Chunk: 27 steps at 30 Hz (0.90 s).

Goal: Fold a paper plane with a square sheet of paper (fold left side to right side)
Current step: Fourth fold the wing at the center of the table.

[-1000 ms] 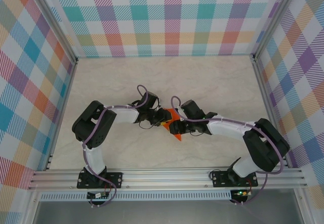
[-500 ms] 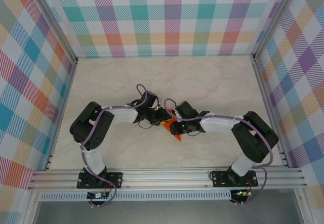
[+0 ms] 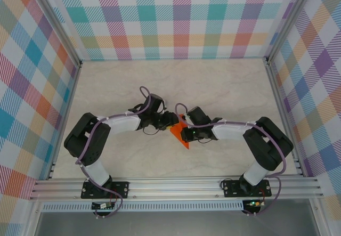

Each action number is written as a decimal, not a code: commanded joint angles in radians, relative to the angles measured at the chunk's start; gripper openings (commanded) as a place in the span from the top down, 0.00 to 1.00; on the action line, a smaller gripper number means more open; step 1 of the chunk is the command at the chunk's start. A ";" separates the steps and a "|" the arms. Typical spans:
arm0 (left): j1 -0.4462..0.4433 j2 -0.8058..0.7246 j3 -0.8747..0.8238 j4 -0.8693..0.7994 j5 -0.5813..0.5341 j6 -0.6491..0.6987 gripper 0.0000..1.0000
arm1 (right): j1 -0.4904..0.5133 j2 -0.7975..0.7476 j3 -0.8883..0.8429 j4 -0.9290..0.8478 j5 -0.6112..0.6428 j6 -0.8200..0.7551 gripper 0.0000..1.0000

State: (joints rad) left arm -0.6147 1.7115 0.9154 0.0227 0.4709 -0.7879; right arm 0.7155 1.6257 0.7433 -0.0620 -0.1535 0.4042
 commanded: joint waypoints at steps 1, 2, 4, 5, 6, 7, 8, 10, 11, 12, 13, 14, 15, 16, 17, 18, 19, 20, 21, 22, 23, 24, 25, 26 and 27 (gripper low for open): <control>-0.013 -0.029 -0.026 -0.016 -0.017 0.009 0.69 | -0.023 -0.034 -0.038 0.063 -0.070 0.016 0.92; -0.014 -0.020 -0.028 -0.005 -0.010 0.002 0.71 | -0.027 -0.036 -0.045 0.071 -0.076 0.020 0.92; -0.016 0.001 -0.029 0.025 0.007 -0.012 0.73 | -0.033 -0.043 -0.059 0.089 -0.086 0.027 0.93; -0.017 0.015 -0.024 0.039 0.015 -0.020 0.73 | -0.036 -0.044 -0.066 0.098 -0.093 0.033 0.93; -0.019 0.030 -0.020 0.050 0.022 -0.026 0.73 | -0.041 -0.046 -0.074 0.111 -0.104 0.039 0.93; -0.021 0.043 -0.012 0.060 0.029 -0.030 0.73 | -0.047 -0.047 -0.080 0.121 -0.111 0.045 0.92; -0.023 0.054 -0.005 0.070 0.036 -0.034 0.73 | -0.051 -0.049 -0.089 0.135 -0.119 0.052 0.92; -0.028 0.076 0.014 0.074 0.042 -0.034 0.72 | -0.057 -0.053 -0.102 0.152 -0.130 0.062 0.93; -0.029 0.087 0.024 0.074 0.044 -0.033 0.72 | -0.060 -0.054 -0.108 0.158 -0.134 0.065 0.93; -0.031 0.097 0.033 0.074 0.044 -0.034 0.72 | -0.063 -0.055 -0.112 0.165 -0.141 0.067 0.93; -0.031 0.105 0.040 0.074 0.045 -0.033 0.72 | -0.066 -0.056 -0.118 0.171 -0.146 0.071 0.93; -0.031 0.113 0.045 0.074 0.045 -0.034 0.72 | -0.070 -0.057 -0.121 0.178 -0.151 0.075 0.93; -0.031 0.120 0.050 0.075 0.046 -0.034 0.72 | -0.075 -0.058 -0.131 0.190 -0.159 0.081 0.93; -0.031 0.125 0.053 0.076 0.047 -0.033 0.71 | -0.081 -0.059 -0.138 0.202 -0.168 0.088 0.93; -0.031 0.133 0.057 0.077 0.047 -0.034 0.71 | -0.088 -0.059 -0.147 0.218 -0.180 0.097 0.93; -0.031 0.139 0.062 0.080 0.050 -0.037 0.71 | -0.094 -0.058 -0.153 0.233 -0.196 0.104 0.93; -0.031 0.145 0.065 0.084 0.052 -0.036 0.71 | -0.100 -0.056 -0.158 0.242 -0.207 0.109 0.92; -0.033 0.152 0.068 0.085 0.053 -0.036 0.71 | -0.104 -0.053 -0.158 0.246 -0.217 0.111 0.92; -0.034 0.158 0.069 0.085 0.055 -0.037 0.71 | -0.108 -0.048 -0.158 0.248 -0.230 0.111 0.93; -0.034 0.161 0.070 0.088 0.056 -0.038 0.71 | -0.112 -0.044 -0.159 0.253 -0.238 0.113 0.93; -0.034 0.167 0.071 0.088 0.056 -0.039 0.70 | -0.116 -0.043 -0.161 0.261 -0.247 0.118 0.92; -0.035 0.172 0.071 0.091 0.057 -0.040 0.70 | -0.122 -0.039 -0.165 0.271 -0.260 0.122 0.92; -0.035 0.175 0.072 0.094 0.057 -0.040 0.70 | -0.126 -0.035 -0.166 0.278 -0.273 0.129 0.92; -0.036 0.179 0.074 0.095 0.058 -0.041 0.70 | -0.131 -0.032 -0.165 0.287 -0.284 0.133 0.92; -0.035 0.184 0.076 0.095 0.058 -0.041 0.70 | -0.137 -0.025 -0.165 0.291 -0.296 0.135 0.92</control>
State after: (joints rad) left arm -0.6415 1.8732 0.9695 0.1074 0.5114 -0.8230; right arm 0.5934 1.5829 0.5915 0.1726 -0.3809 0.5171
